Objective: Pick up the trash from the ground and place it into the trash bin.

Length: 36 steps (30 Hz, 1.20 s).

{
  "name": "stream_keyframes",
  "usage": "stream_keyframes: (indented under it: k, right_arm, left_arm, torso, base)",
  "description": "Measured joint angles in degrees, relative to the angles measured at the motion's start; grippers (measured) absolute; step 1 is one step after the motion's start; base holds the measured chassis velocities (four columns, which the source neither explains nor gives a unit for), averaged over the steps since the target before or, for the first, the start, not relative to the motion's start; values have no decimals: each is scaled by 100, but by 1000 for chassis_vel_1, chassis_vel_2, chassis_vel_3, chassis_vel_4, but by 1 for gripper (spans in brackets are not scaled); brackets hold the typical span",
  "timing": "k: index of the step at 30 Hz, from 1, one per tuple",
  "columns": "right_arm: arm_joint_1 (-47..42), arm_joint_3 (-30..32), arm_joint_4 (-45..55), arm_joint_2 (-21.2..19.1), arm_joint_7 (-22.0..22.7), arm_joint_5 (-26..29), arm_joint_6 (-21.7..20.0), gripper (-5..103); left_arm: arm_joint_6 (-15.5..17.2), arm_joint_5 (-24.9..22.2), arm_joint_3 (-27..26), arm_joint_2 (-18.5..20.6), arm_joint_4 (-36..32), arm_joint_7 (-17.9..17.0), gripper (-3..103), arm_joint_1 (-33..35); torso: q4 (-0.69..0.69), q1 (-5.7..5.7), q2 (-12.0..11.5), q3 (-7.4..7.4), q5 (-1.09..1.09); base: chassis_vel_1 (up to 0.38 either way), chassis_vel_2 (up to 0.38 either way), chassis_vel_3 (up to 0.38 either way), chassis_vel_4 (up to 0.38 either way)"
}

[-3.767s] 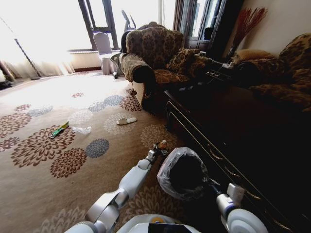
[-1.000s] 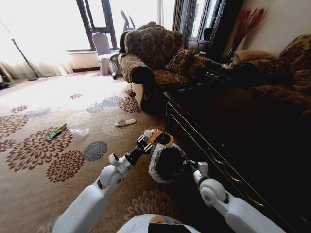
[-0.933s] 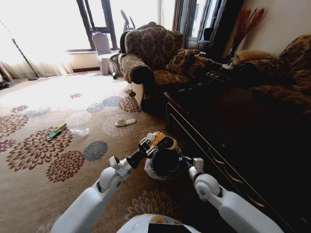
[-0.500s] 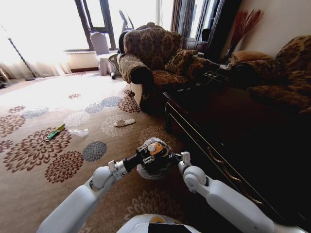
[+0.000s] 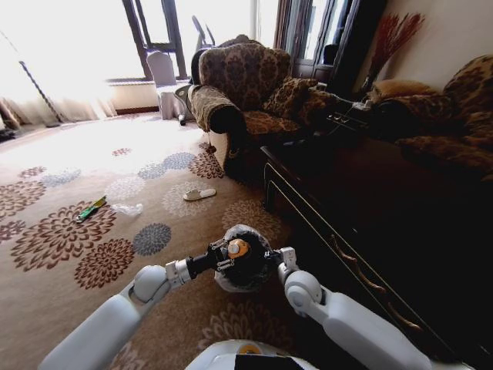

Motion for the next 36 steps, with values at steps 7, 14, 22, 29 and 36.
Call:
stream_keyframes:
  k: [7, 14, 22, 29, 36]
  right_arm:
    - [-522, 364, 260, -124, -69, 12, -3, 0]
    - [-779, 577, 305, -133, -278, -56, 208, 0]
    - [-1767, 1293, 463, -25, -972, -938, 417, 0]
    - [-2157, 1722, 701, 295, -1187, -1406, 530, 0]
    - [-2409, 1809, 787, 468, -1297, -1599, 555, 0]
  left_arm:
    - [-207, -35, 74, -159, 73, -188, 84, 2]
    - [-278, -153, -82, -408, -111, -358, 100, 274]
    - [3, -57, -1161, -1649, -478, -2144, 100, 1299]
    - [729, -92, -1806, -2554, -569, -4185, 100, 1983]
    - [819, -181, -2106, -2853, -626, -4894, 100, 2145]
  torso:
    - [-1, 0, -1, -1, 0]
    - [0, 0, -1, -1, 0]
    - [-2, 0, 0, -2, 1]
    - [0, 0, -1, -2, 1]
    - [-1, 0, 0, -1, 1]
  base:
    - [0, 0, 0, 0]
    - [0, 0, 0, 0]
    - [0, 0, 0, 0]
    - [15, 3, -10, -1]
    - [111, 36, -110, -61]
